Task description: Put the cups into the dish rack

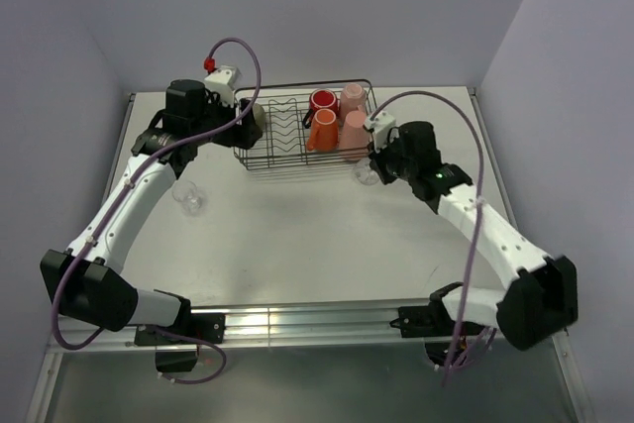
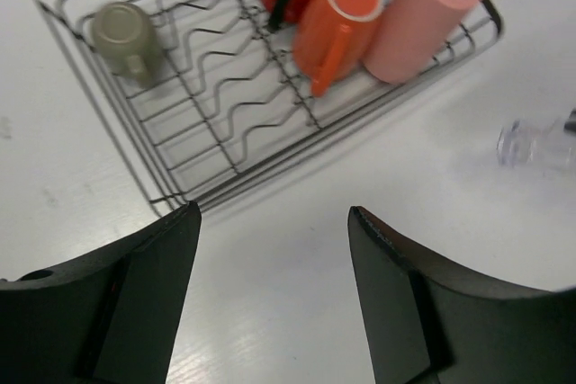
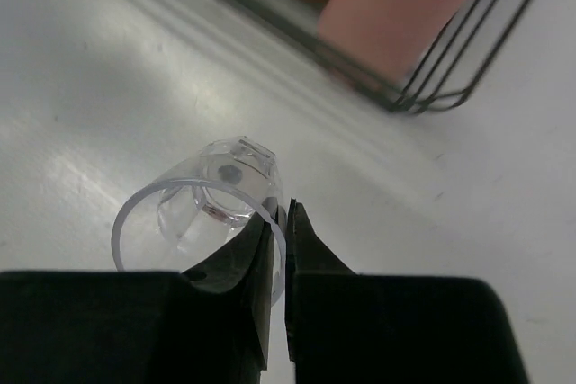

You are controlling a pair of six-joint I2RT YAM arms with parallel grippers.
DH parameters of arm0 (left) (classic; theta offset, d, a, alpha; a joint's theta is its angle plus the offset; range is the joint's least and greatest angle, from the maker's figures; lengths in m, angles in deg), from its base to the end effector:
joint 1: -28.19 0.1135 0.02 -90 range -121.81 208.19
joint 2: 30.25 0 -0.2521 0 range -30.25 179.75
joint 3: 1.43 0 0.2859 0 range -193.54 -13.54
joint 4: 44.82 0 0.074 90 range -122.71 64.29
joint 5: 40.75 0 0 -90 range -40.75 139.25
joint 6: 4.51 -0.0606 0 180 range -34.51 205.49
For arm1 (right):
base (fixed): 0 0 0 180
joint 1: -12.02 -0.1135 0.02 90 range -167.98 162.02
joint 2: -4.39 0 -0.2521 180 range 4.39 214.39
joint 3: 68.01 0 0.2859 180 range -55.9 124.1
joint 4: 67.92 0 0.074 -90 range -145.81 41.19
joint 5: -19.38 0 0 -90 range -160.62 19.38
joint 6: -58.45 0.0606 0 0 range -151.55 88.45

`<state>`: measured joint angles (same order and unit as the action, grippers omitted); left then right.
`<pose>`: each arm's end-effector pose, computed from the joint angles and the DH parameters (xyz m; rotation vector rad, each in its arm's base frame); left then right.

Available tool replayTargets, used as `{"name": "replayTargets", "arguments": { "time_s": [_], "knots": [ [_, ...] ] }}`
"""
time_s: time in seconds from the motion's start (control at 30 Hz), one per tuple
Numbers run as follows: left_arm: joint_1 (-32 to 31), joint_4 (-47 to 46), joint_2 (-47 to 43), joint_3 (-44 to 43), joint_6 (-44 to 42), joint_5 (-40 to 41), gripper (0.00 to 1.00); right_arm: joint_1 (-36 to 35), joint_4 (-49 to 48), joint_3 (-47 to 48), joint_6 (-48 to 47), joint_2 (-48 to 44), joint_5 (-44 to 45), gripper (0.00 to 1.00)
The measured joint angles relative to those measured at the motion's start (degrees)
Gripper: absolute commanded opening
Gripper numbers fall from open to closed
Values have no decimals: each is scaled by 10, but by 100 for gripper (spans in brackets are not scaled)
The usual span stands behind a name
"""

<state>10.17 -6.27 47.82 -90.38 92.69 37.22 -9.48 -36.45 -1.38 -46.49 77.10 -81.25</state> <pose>0.3448 -0.1254 0.3522 0.3271 2.0520 -0.4870 0.3078 0.1333 0.2425 -0.7922 2.0806 0.2692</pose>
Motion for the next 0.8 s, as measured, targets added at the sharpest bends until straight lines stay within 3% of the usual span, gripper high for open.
{"name": "replayTargets", "arguments": {
  "time_s": [0.2,0.5,0.8],
  "knots": [
    [4,24,15,-17,22,-152,77,-9,-99,0,-87,-136,37,0],
    [11,-2,21,-34,121,-388,88,-82,-367,-110,-301,-206,76,0],
    [11,-74,14,-17,221,-500,94,-162,-716,-294,-532,-217,-51,0]
  ]
}}
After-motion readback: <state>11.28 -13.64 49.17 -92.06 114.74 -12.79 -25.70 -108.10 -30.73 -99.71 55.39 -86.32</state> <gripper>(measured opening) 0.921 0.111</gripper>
